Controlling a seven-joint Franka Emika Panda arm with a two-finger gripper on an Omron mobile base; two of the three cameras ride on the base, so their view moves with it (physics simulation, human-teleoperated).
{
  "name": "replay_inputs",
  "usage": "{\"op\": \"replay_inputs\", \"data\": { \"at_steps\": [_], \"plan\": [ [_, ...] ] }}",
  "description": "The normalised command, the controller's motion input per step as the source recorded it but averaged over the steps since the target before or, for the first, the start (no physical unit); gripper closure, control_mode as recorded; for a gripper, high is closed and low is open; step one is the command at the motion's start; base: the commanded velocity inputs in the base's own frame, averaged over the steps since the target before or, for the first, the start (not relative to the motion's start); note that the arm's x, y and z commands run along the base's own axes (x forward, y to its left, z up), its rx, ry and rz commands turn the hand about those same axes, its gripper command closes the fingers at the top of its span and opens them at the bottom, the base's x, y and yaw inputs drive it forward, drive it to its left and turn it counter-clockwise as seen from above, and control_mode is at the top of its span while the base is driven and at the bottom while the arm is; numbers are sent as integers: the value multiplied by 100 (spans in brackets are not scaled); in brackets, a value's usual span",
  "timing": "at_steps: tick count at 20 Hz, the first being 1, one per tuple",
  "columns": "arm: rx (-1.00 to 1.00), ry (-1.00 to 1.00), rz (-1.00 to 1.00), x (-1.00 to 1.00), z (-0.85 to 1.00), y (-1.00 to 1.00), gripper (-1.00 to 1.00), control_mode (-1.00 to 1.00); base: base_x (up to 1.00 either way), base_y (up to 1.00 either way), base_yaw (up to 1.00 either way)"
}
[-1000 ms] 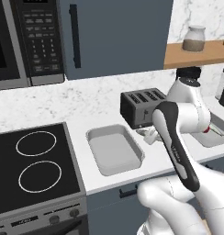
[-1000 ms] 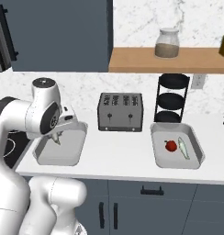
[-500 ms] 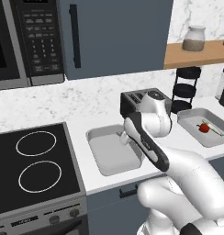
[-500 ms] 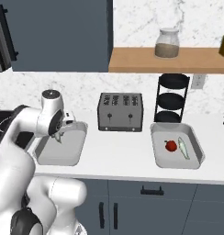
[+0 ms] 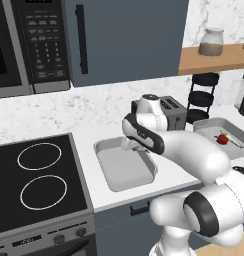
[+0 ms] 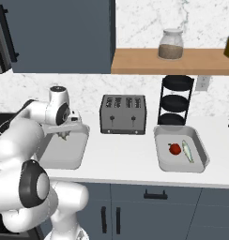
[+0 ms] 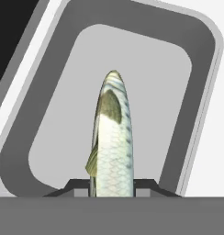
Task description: Place one bell pepper and one fish in each tupperware on the nearby counter, to pack two identical lunches.
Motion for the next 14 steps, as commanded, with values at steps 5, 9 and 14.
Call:
{"op": "replay_inputs", "data": {
  "at_steps": [5, 9, 14],
  "plan": [
    [-1, 3, -10, 13, -70, -17, 100, -100, 0, 0, 0],
    [0, -1, -7, 25, -96, 0, 100, -100, 0, 0, 0],
    [0, -1, -4, 24, -31, 12, 100, -100, 0, 0, 0]
  ]
}}
